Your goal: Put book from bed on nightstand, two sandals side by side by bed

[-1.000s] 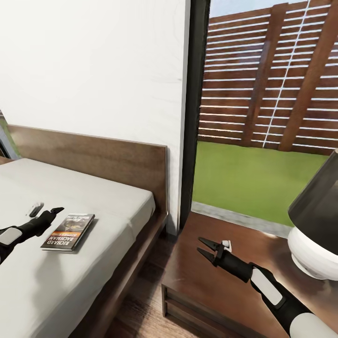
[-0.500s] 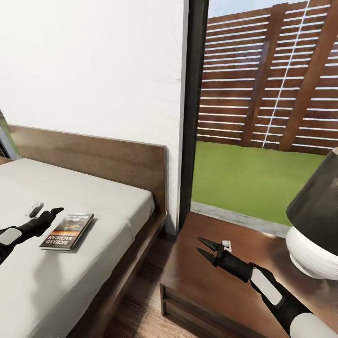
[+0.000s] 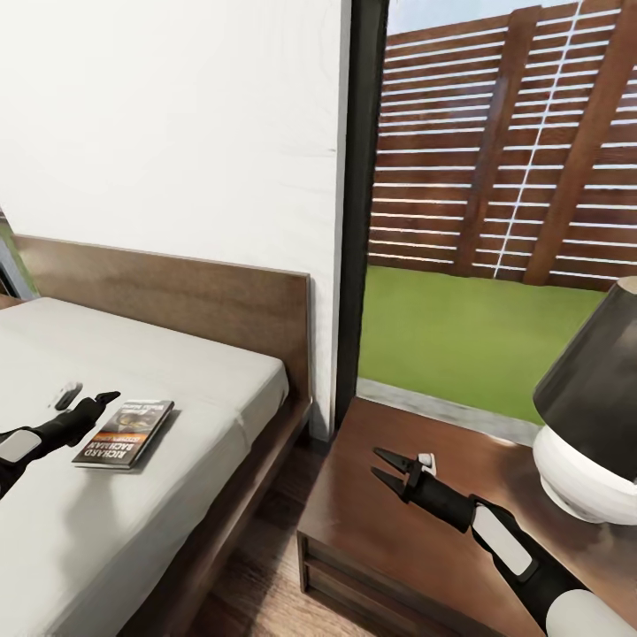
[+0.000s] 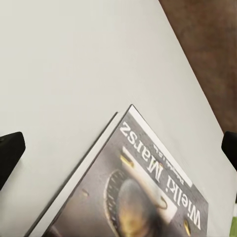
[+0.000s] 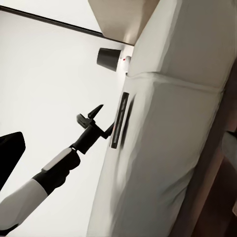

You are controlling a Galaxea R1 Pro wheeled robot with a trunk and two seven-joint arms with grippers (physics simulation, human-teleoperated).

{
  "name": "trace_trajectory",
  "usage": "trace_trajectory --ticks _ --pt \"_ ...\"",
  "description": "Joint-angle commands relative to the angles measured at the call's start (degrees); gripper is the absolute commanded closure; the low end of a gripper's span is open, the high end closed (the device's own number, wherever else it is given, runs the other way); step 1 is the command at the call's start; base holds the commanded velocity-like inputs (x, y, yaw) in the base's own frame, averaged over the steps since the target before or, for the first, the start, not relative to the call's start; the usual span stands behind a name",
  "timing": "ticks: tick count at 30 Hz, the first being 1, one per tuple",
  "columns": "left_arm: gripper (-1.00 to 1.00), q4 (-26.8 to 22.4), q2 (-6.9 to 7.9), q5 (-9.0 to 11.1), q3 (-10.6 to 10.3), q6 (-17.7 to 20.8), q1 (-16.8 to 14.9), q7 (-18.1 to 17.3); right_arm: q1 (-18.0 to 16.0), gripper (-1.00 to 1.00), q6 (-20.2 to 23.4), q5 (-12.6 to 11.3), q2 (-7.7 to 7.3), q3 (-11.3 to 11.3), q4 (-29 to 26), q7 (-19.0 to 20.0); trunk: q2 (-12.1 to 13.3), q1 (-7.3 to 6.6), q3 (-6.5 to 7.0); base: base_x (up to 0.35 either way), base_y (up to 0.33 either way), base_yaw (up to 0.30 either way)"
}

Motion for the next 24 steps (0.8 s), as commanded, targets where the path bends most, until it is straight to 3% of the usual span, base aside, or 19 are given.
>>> trace_trajectory --ticks 1,24 --pt "-1.0 0.0 0.01 0.0 0.5 0.5 0.0 -0.1 -0.1 -1.0 0.4 -0.6 -0.06 0.2 0.0 -0.1 0.0 -0.01 -0.06 -0.003 -0.005 0.0" --pt "-1.0 0.0 0.01 0.0 0.4 -0.2 0.0 -0.1 -0.1 -1.0 0.4 -0.6 -0.06 0.3 0.0 -0.2 0.0 -0.01 -0.06 0.0 -0.002 0.0"
